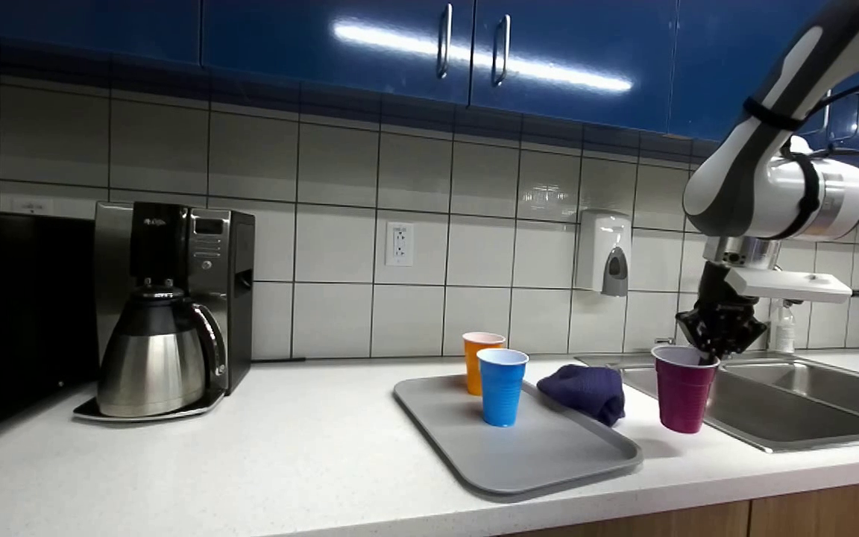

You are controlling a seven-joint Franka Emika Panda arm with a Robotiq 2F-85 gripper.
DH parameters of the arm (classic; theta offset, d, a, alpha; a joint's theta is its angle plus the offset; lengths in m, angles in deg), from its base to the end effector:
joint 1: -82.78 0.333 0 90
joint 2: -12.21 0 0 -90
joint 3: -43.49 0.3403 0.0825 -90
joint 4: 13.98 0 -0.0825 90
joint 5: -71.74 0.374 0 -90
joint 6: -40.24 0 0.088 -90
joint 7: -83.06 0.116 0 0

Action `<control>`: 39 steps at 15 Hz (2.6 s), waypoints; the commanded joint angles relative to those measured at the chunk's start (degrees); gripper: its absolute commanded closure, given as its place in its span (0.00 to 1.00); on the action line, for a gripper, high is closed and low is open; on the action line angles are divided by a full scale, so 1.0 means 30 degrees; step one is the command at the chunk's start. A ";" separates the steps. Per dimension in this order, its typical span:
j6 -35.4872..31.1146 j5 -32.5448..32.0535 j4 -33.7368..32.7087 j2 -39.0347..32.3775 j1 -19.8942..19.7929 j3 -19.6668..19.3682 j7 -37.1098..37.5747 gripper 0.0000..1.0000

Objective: Remove the purple, blue and orange cups from the grey tray and put them on the countertop

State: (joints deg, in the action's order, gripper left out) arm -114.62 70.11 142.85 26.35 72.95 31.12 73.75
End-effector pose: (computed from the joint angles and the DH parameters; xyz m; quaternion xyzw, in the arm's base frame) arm 0.3712 -0.1481 0.3387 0.9895 -0.0991 0.1048 0.0098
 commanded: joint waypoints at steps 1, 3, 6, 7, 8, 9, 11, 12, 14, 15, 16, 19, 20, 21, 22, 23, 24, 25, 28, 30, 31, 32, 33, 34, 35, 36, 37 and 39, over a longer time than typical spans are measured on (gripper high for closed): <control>0.0189 -0.0141 0.0169 -0.0063 -0.0349 -0.0285 -0.0337 0.99; 0.0125 -0.0001 0.0250 -0.0255 -0.0314 -0.0457 -0.0380 0.99; 0.0002 0.0155 0.0336 -0.0532 -0.0269 -0.0630 -0.0441 0.99; -0.0015 0.0211 0.0348 -0.0629 -0.0258 -0.0691 -0.0476 0.99; -0.0023 0.0219 0.0362 -0.0699 -0.0263 -0.0712 -0.0463 0.99; -0.0052 0.0203 0.0377 -0.0792 -0.0270 -0.0723 -0.0448 0.99; -0.0035 0.0227 0.0417 -0.0929 -0.0262 -0.0752 -0.0467 0.99; 0.0004 0.0261 0.0421 -0.0992 -0.0245 -0.0769 -0.0494 0.99; 0.0017 0.0331 0.0462 -0.1112 -0.0201 -0.0770 -0.0517 0.69; 0.0012 0.0324 0.0471 -0.1163 -0.0199 -0.0751 -0.0499 0.62; 0.0013 0.0344 0.0481 -0.1197 -0.0186 -0.0736 -0.0490 0.56; 0.0033 0.0323 0.0488 -0.1217 -0.0187 -0.0690 -0.0420 0.34; 0.0038 0.0319 0.0486 -0.1182 -0.0190 -0.0682 -0.0400 0.26; 0.0055 0.0290 0.0478 -0.1100 -0.0205 -0.0672 -0.0370 0.19; 0.0065 0.0256 0.0473 -0.1041 -0.0221 -0.0662 -0.0344 0.11; 0.0080 0.0208 0.0463 -0.0960 -0.0248 -0.0653 -0.0306 0.04; 0.0094 0.0195 0.0466 -0.0859 -0.0267 -0.0659 -0.0297 0.00; 0.0109 0.0163 0.0472 -0.0781 -0.0286 -0.0656 -0.0276 0.00; 0.0233 0.0060 0.0558 -0.0247 -0.0349 -0.0648 -0.0238 0.00; 0.0357 -0.0055 0.0591 0.0254 -0.0384 -0.0593 -0.0151 0.00; 0.0394 -0.0083 0.0609 0.0535 -0.0379 -0.0569 -0.0142 0.00; 0.0441 -0.0088 0.0621 0.0814 -0.0362 -0.0544 -0.0136 0.00; 0.0485 -0.0133 0.0613 0.1085 -0.0342 -0.0488 -0.0098 0.00; 0.0528 -0.0132 0.0603 0.1333 -0.0287 -0.0437 -0.0108 0.00; 0.0545 -0.0193 0.0592 0.1573 -0.0252 -0.0340 -0.0067 0.00; 0.0566 -0.0259 0.0575 0.1791 -0.0218 -0.0223 -0.0025 0.00; 0.0612 -0.0321 0.0561 0.2061 -0.0159 -0.0054 0.0016 0.00; 0.0591 -0.0443 0.0538 0.2571 -0.0049 0.0335 0.0155 0.00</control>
State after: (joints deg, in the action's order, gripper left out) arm -114.63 70.13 144.12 30.25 72.97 30.14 73.75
